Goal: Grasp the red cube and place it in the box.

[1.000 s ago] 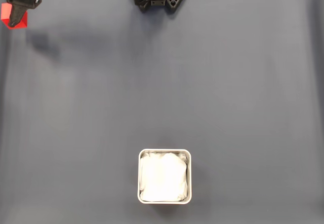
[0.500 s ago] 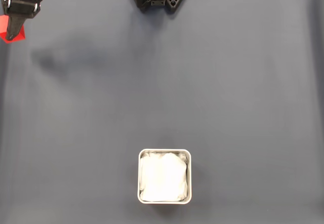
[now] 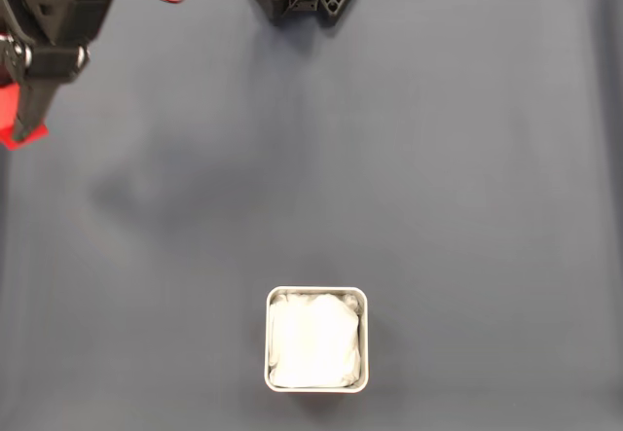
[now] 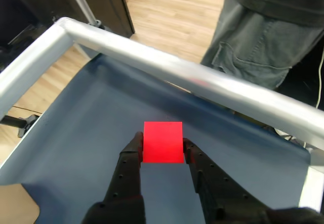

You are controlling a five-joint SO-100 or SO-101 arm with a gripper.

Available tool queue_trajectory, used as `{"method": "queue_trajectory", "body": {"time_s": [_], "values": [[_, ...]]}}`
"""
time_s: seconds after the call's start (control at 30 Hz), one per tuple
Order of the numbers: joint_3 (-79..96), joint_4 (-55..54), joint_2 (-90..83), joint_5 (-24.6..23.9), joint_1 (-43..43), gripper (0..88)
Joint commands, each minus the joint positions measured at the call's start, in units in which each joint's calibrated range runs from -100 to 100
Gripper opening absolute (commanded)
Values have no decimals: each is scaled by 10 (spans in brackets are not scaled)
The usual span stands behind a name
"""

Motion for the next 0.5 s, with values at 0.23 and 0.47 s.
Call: {"method": "queue_trajectory", "body": {"time_s": [0.23, 0.47], "values": [[-43, 5, -5, 4, -64, 36], [-39, 13, -24, 3, -104, 36]]}}
